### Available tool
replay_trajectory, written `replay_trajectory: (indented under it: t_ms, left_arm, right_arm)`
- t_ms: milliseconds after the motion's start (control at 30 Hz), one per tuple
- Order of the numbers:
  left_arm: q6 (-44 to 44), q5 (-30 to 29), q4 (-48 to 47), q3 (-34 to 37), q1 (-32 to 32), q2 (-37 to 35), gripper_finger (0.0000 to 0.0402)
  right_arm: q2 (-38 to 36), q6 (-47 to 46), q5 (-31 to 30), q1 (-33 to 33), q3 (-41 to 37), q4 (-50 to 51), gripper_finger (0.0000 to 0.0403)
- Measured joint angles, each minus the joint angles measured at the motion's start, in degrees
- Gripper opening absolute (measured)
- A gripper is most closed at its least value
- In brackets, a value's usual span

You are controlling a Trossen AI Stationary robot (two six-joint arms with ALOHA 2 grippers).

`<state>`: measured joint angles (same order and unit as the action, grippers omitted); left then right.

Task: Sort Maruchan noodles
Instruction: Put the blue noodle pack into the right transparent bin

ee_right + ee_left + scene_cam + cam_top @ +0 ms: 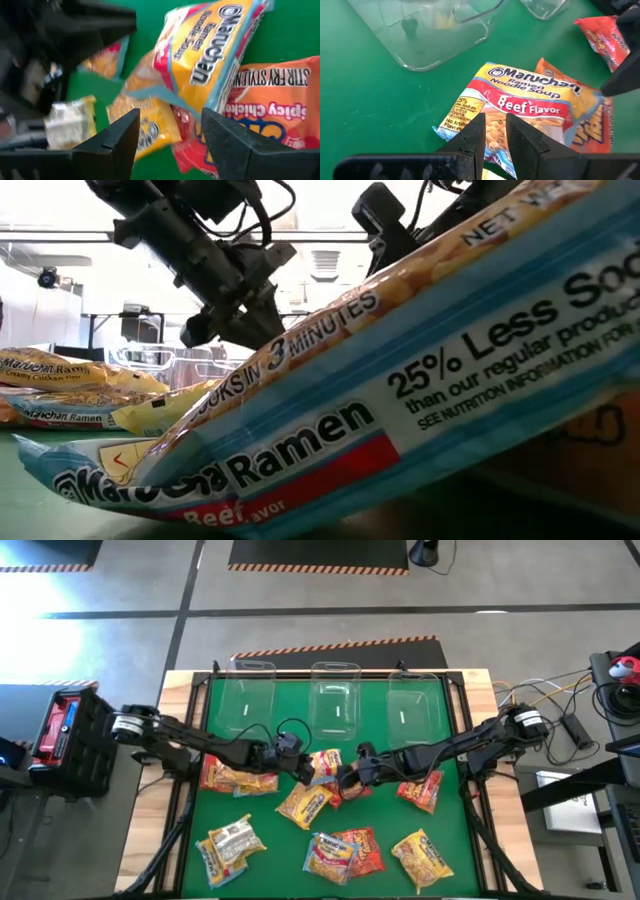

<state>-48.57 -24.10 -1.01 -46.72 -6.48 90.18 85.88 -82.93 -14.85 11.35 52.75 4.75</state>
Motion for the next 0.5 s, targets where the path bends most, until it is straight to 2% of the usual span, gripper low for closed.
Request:
replay_trajectory:
  t_ms: [267, 500]
  left_arm:
    - [0.01, 0.08, 6.39, 0.02, -0.02, 5.17, 0.0059]
    - [-0.03, 1.22, 6.38, 0.00, -0.26, 6.98, 0.0059]
  right_arm:
    - [1.45, -6.68, -0.22, 0.04, 0.00, 0.60, 0.0208]
    - [5.80, -12.10, 0.49, 0.24, -0.02, 0.13, 0.0208]
